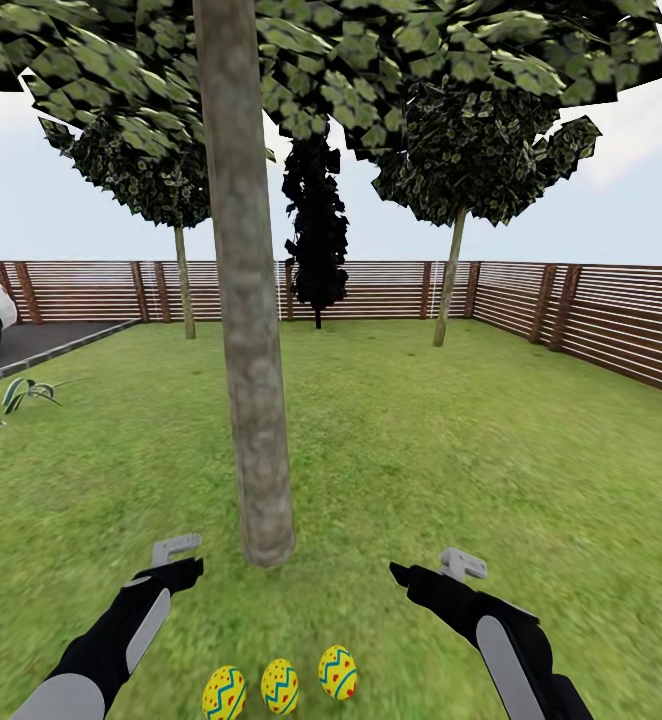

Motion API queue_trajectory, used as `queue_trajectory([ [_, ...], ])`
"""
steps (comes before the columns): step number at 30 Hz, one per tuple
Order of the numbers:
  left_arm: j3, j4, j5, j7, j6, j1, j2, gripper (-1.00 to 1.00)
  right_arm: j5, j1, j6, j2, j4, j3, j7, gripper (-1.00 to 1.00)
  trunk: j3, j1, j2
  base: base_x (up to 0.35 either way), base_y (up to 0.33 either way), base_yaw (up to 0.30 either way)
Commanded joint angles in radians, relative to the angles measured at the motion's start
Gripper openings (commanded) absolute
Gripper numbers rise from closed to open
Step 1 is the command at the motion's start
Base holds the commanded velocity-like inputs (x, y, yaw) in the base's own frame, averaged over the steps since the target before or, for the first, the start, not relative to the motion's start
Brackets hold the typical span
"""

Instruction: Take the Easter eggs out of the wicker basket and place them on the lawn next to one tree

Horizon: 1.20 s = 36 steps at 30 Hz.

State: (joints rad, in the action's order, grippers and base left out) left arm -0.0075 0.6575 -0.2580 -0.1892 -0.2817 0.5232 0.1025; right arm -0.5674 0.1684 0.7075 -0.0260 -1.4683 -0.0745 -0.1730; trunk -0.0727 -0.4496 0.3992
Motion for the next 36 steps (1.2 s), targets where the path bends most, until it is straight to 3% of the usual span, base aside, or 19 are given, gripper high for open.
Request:
queue_trajectory([
  [1, -0.001, 0.002, -0.01, -0.005, -0.007, 0.0, 0.0, 1.0, -0.01, 0.0, 0.003, 0.0, -0.001, -0.001, -0.01, 1.0, 0.0, 0.0, 0.001, 0.0, 0.0, 0.0],
  [8, -0.001, -0.078, -0.011, -0.001, -0.007, 0.0, 0.001, 1.0, -0.008, 0.001, 0.002, 0.002, 0.031, 0.001, -0.013, 1.0, 0.001, 0.0, 0.001, 0.0, 0.0, 0.0],
  [16, -0.002, -0.249, -0.01, 0.008, 0.028, -0.001, -0.003, 1.0, 0.062, 0.004, -0.106, -0.001, 0.238, -0.003, -0.017, 1.0, 0.001, 0.0, 0.001, 0.0, 0.0, 0.0],
  [20, -0.003, -0.378, -0.008, 0.009, 0.1, -0.003, -0.015, 1.0, 0.096, 0.003, -0.145, -0.005, 0.349, -0.005, -0.018, 1.0, 0.001, 0.0, 0.001, 0.0, 0.0, 0.0],
  [23, -0.004, -0.442, -0.007, 0.01, 0.139, -0.007, -0.019, 1.0, 0.102, 0.002, -0.153, -0.006, 0.42, -0.004, -0.019, 1.0, 0.001, 0.0, 0.001, 0.0, 0.0, 0.0],
  [25, -0.004, -0.485, -0.006, 0.01, 0.168, -0.027, -0.022, 1.0, 0.106, 0.002, -0.178, -0.005, 0.516, -0.004, -0.02, 1.0, 0.001, 0.0, 0.001, 0.0, 0.0, 0.0],
  [28, -0.005, -0.507, -0.006, 0.01, 0.183, -0.056, -0.024, 1.0, 0.107, 0.001, -0.259, -0.004, 0.635, -0.004, -0.02, 1.0, 0.001, 0.0, 0.001, 0.0, 0.0, 0.0],
  [29, -0.007, -0.515, -0.005, 0.01, 0.189, -0.078, -0.025, 1.0, 0.108, 0.001, -0.333, -0.004, 0.719, -0.005, -0.02, 1.0, 0.001, 0.0, 0.001, 0.0, 0.0, 0.0],
  [34, -0.019, -0.526, -0.005, 0.01, 0.199, -0.137, -0.027, 1.0, 0.11, 0.001, -0.512, -0.004, 0.946, -0.007, -0.019, 1.0, 0.001, 0.0, 0.001, 0.0, 0.0, 0.0],
  [36, -0.022, -0.528, -0.005, 0.01, 0.203, -0.151, -0.027, 1.0, 0.111, 0.0, -0.541, -0.004, 1.003, -0.006, -0.019, 1.0, 0.001, 0.0, 0.001, 0.0, 0.0, 0.0],
])
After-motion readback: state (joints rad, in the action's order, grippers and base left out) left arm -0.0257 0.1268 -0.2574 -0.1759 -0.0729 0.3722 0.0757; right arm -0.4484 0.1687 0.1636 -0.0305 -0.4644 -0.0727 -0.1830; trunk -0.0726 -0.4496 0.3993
